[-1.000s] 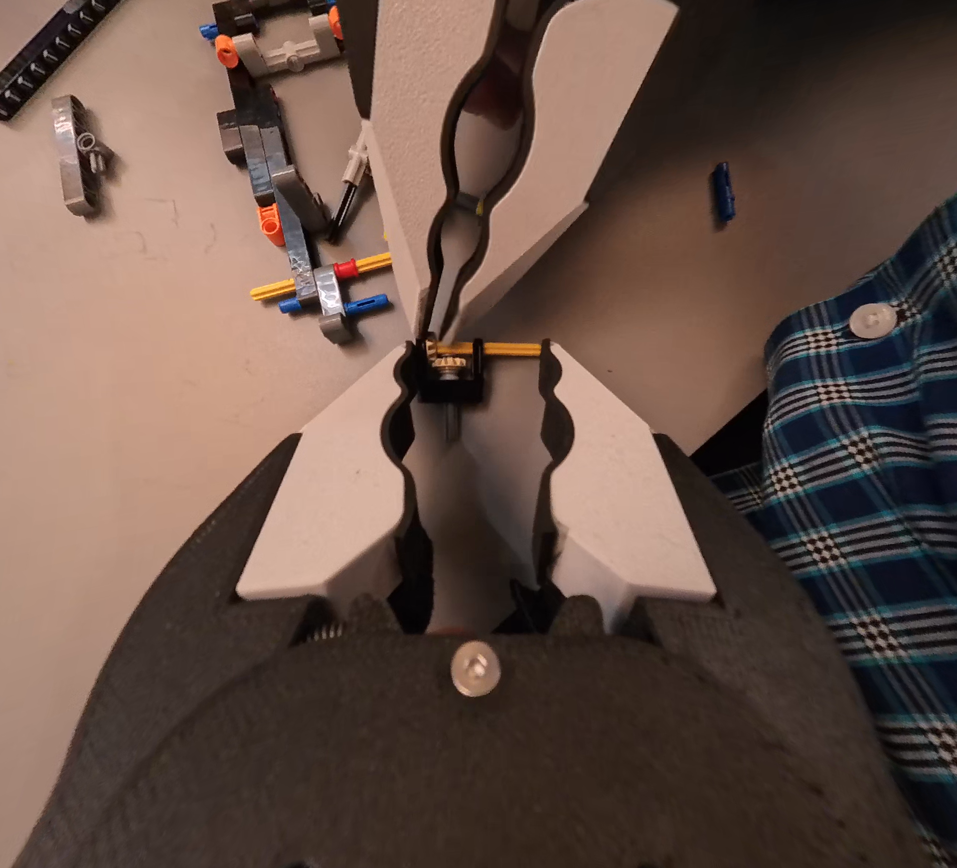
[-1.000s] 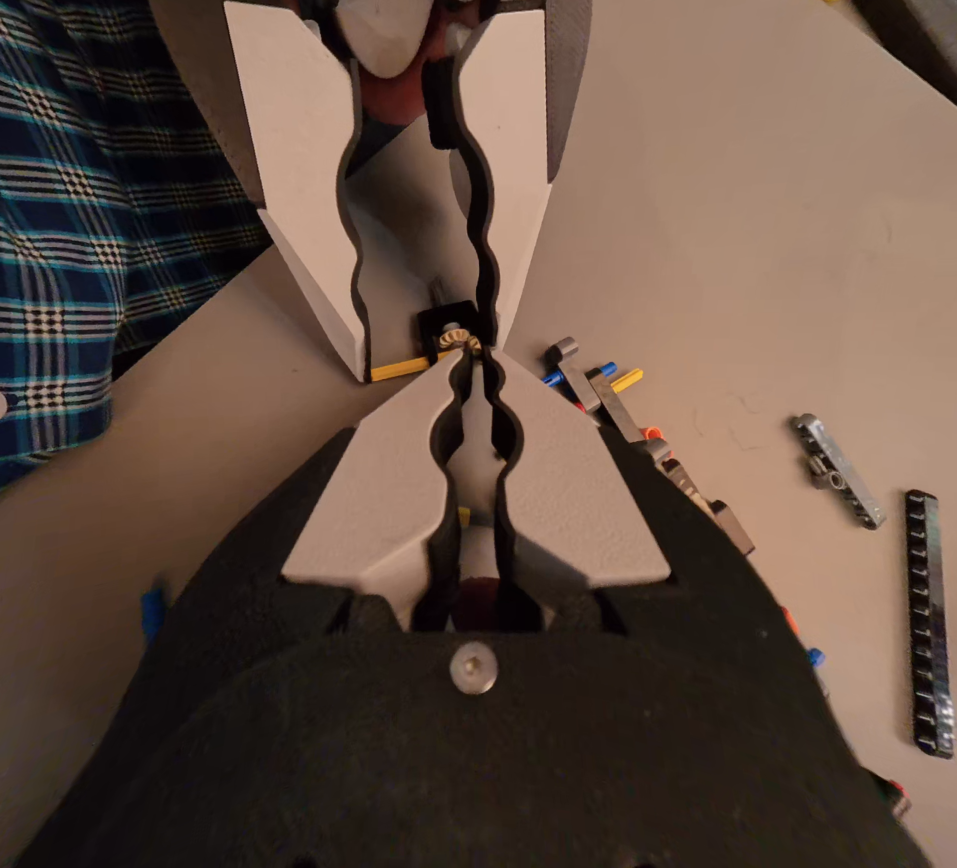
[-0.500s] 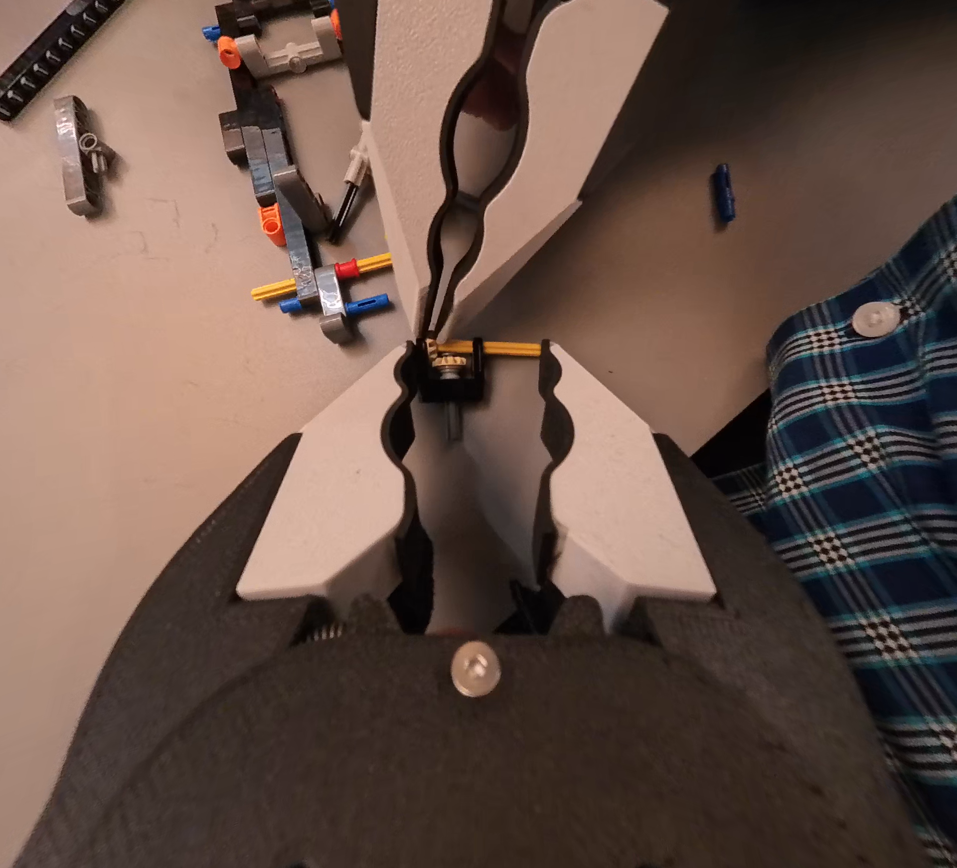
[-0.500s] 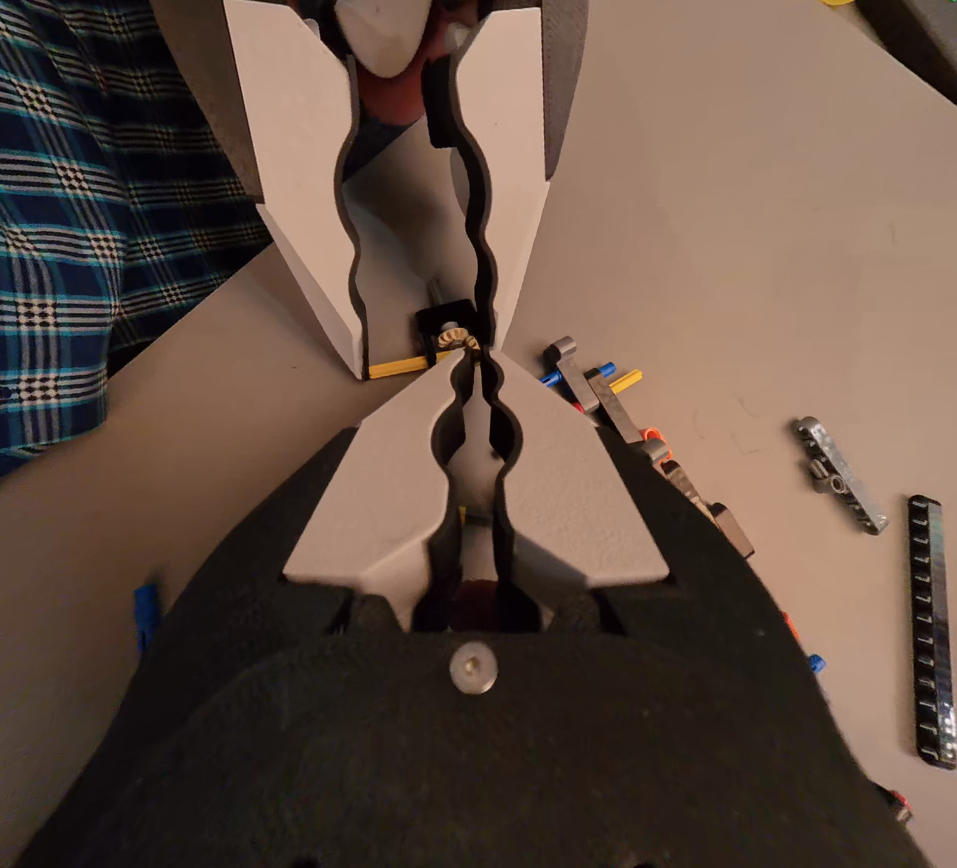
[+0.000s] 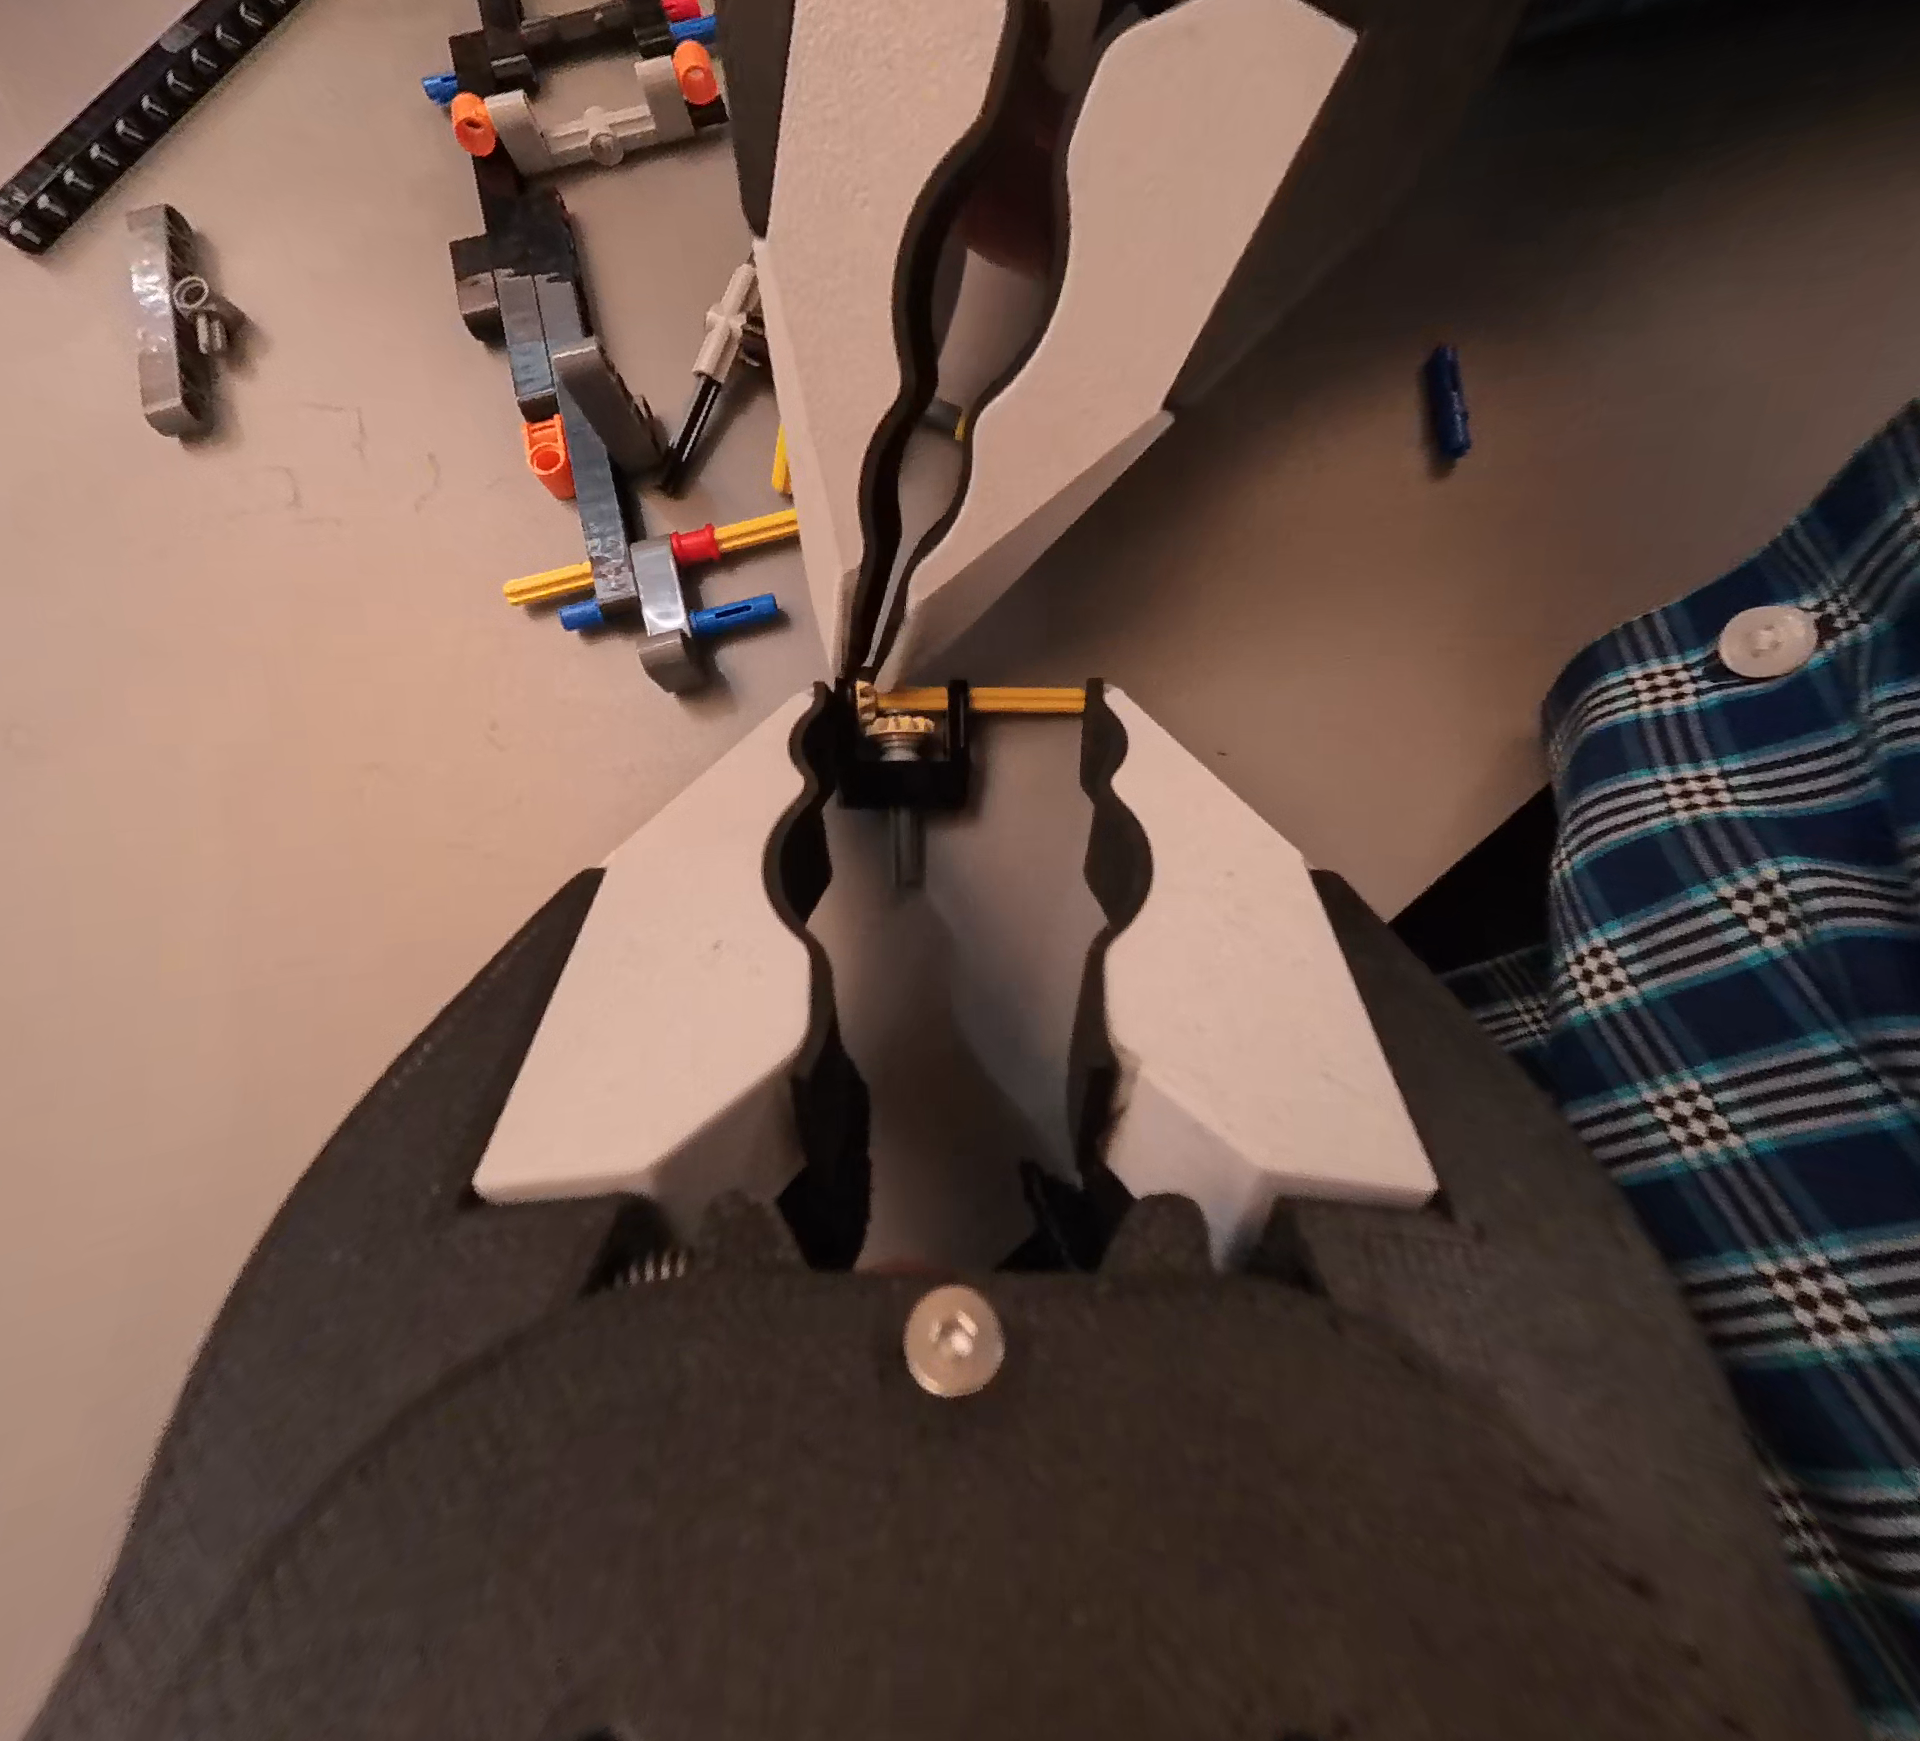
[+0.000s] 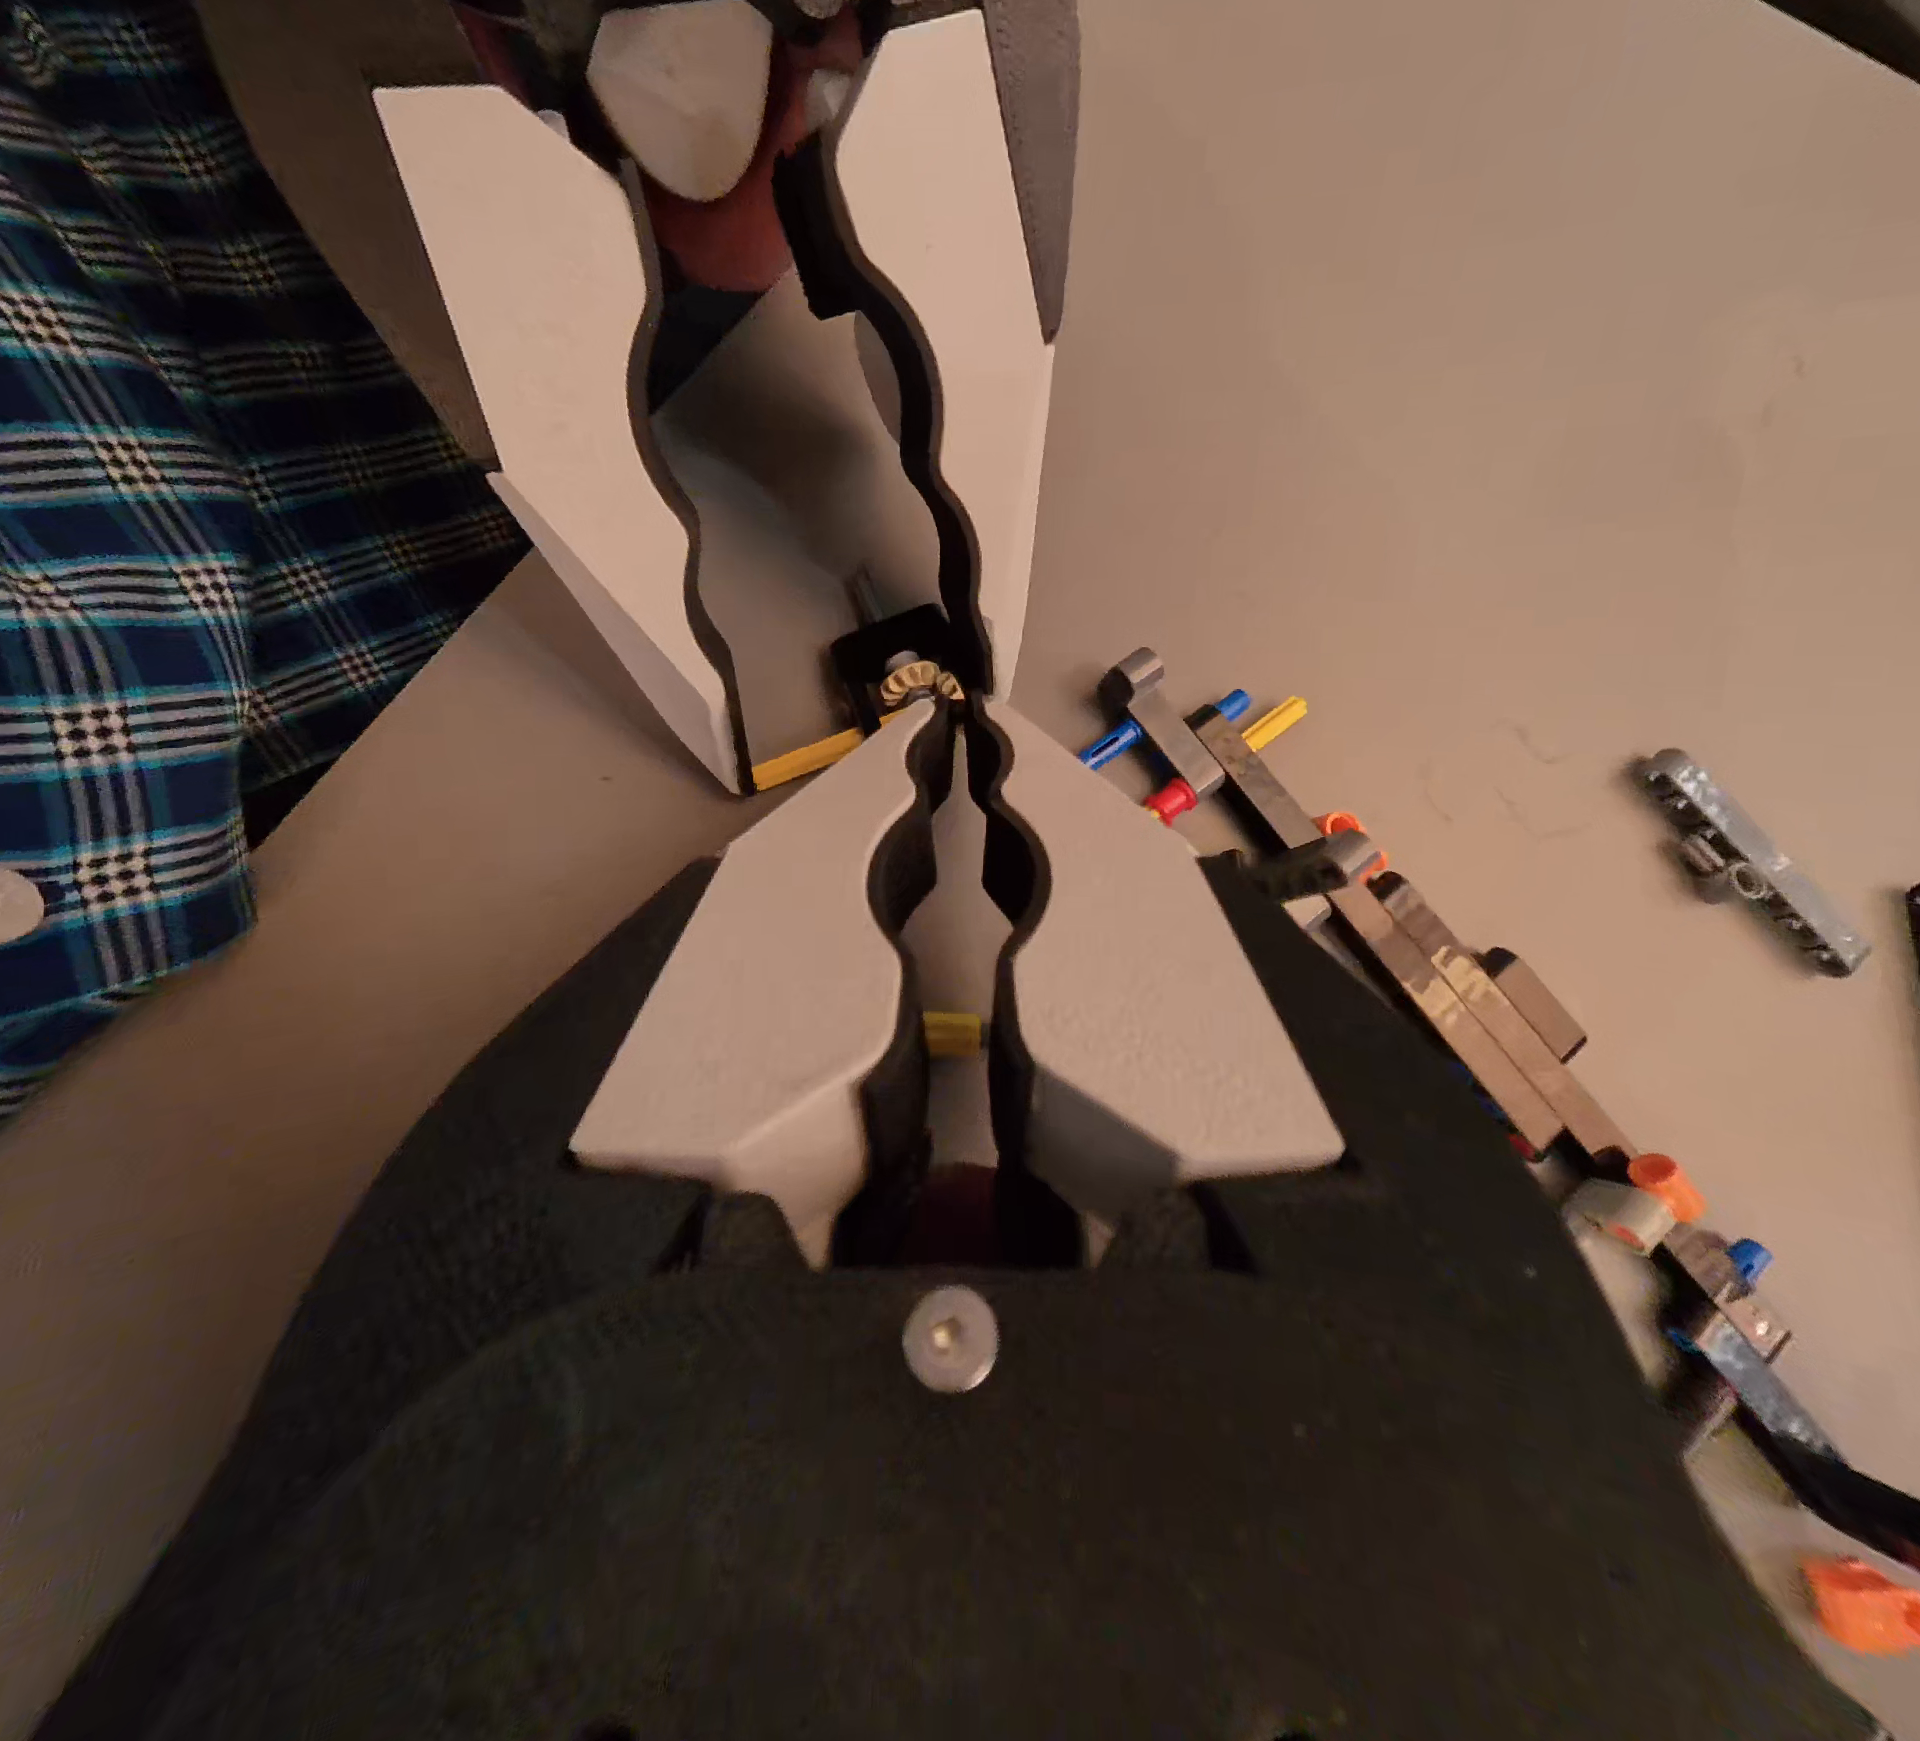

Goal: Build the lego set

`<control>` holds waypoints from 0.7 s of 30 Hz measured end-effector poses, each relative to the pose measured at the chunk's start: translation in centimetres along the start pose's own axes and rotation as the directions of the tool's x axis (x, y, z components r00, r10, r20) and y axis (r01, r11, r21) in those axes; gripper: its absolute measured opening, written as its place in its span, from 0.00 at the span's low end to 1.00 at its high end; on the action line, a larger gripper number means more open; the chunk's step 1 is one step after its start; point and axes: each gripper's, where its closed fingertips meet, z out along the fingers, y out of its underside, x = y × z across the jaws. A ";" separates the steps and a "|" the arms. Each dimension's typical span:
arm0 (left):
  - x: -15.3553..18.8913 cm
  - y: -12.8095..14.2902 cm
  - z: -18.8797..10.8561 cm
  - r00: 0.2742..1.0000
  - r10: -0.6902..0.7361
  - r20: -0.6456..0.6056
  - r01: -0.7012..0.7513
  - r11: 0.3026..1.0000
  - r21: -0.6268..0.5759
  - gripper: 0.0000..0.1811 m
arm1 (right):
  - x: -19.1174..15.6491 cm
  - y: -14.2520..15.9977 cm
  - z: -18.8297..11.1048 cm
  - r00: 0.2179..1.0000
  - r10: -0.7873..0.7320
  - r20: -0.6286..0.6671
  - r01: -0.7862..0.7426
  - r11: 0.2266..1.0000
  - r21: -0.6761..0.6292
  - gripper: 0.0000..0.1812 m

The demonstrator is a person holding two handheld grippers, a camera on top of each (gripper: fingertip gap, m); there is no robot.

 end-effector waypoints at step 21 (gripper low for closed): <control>-0.3 0.0 0.4 0.999 -0.030 -0.018 0.030 0.999 0.027 0.24 | 0.1 0.6 0.1 0.995 -0.023 0.097 0.024 1.000 -0.003 0.01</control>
